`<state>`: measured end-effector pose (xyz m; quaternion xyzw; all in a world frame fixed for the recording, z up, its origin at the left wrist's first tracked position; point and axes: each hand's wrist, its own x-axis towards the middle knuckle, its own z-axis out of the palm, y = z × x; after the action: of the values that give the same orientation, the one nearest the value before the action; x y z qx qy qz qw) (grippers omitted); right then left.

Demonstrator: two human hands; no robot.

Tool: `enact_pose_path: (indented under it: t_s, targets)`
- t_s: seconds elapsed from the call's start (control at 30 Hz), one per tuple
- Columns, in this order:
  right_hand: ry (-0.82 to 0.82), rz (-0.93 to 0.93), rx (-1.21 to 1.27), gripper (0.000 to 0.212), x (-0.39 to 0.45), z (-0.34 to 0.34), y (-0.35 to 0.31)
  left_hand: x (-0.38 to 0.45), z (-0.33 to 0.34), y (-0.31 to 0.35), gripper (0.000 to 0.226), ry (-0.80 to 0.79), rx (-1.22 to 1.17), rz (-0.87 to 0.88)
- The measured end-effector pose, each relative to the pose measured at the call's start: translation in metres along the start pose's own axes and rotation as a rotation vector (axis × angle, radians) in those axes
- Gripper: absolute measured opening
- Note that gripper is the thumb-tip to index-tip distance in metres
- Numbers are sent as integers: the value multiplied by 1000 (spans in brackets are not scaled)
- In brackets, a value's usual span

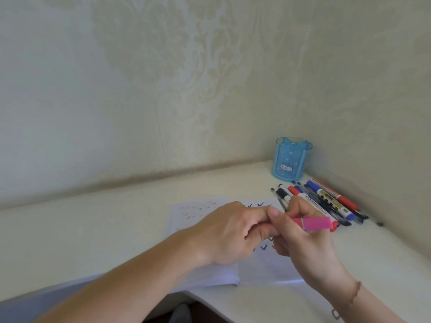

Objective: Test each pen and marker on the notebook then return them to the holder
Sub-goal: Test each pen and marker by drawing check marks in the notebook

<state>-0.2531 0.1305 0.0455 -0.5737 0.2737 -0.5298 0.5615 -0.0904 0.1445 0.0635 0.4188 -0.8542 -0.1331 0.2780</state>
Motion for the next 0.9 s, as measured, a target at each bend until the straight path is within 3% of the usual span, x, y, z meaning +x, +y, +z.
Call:
enact_pose_path:
  t_s: [0.13, 0.27, 0.47, 0.53, 0.63, 0.77, 0.9]
  targets:
    - [-38, 9, 7, 61, 1, -4, -3, 1, 2, -1, 9, -8, -47, -17]
    - [-28, 0, -55, 50, 4, -8, -3, -2, 5, -2, 6, -4, -97, -42]
    - [31, -36, -195, 44, 8, -15, 0, -9, 7, -11, 36, 2, -140, -173]
    - [19, -16, -176, 50, 7, -22, 2, -24, 11, -22, 34, 8, -109, -210]
    - [-18, 98, -126, 60, 8, -33, 5, -46, 19, -37, 50, 33, -47, -273]
    - [-98, 198, -218, 25, 8, -32, 11, -60, 29, -46, 59, 218, -135, -272]
    - [-72, 127, -314, 19, 4, -25, 21, -65, 27, -56, 36, 317, -155, -259]
